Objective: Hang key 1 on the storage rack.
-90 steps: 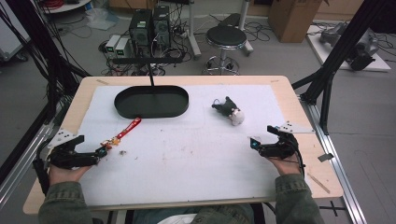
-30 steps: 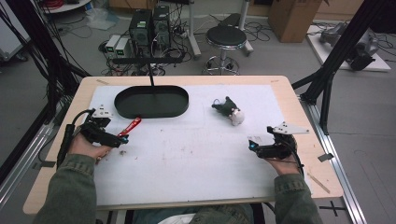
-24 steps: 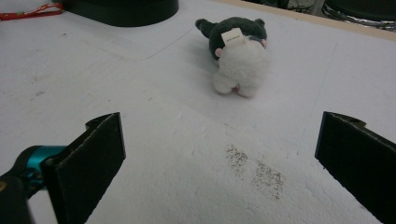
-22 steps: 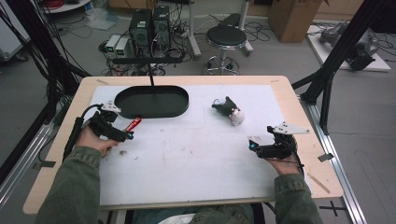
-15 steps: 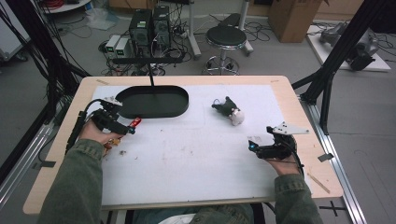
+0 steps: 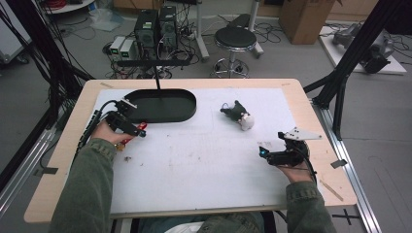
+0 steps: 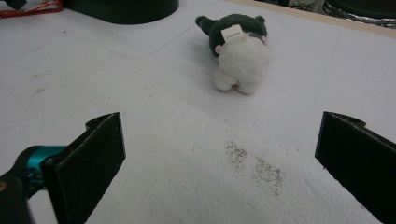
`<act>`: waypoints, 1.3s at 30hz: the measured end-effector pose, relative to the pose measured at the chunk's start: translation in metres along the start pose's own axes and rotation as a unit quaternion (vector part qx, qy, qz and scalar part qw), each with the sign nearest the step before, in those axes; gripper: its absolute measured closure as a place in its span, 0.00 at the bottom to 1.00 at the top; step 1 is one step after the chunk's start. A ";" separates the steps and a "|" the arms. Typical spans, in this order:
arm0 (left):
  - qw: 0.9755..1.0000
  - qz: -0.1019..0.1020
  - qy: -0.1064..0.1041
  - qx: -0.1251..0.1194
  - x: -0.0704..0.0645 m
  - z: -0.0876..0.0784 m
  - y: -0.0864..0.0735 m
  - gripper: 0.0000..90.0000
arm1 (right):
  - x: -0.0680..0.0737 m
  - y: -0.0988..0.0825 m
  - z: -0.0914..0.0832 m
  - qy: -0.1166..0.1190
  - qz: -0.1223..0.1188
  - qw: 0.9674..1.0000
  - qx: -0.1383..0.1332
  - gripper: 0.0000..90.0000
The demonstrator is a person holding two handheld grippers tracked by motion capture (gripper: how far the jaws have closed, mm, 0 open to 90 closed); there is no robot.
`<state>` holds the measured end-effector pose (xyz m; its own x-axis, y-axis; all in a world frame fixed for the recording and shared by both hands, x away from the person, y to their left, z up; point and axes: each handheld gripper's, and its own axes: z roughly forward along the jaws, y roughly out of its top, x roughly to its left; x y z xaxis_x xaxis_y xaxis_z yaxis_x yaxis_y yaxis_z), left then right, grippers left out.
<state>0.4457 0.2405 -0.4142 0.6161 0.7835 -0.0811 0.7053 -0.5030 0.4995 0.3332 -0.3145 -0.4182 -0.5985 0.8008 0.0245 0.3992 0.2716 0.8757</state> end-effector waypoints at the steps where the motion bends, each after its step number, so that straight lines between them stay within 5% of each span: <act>1: 1.000 -0.002 0.004 0.007 -0.001 0.002 0.001 0.25 | 0.000 0.000 -0.001 -0.005 -0.004 1.000 -0.006 0.01; 10: 0.999 -0.025 0.014 0.024 0.008 -0.001 0.008 0.39 | 0.000 0.001 -0.004 -0.007 -0.004 1.000 -0.012 0.01; 24: 0.999 -0.024 -0.001 0.037 0.013 0.000 0.006 0.56 | -0.001 0.000 -0.005 -0.008 -0.006 1.000 -0.013 0.01; 31: 0.999 -0.017 -0.006 0.048 0.011 0.004 0.006 0.60 | -0.001 0.000 -0.004 -0.011 -0.005 1.000 -0.011 0.01; 36: 0.998 -0.001 0.012 0.054 0.009 0.003 0.006 0.80 | 0.001 0.000 -0.002 -0.011 -0.009 1.000 -0.005 0.01; 39: 0.998 0.012 0.019 0.057 0.006 0.004 0.006 0.83 | 0.000 0.000 -0.004 -0.014 -0.007 1.000 -0.008 0.01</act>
<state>0.4553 0.2407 -0.4148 0.6208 0.7831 -0.0364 0.7273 -0.5579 0.3997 0.3306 -0.3165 -0.4164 -0.5845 0.8114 -0.0011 0.3791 0.2742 0.8838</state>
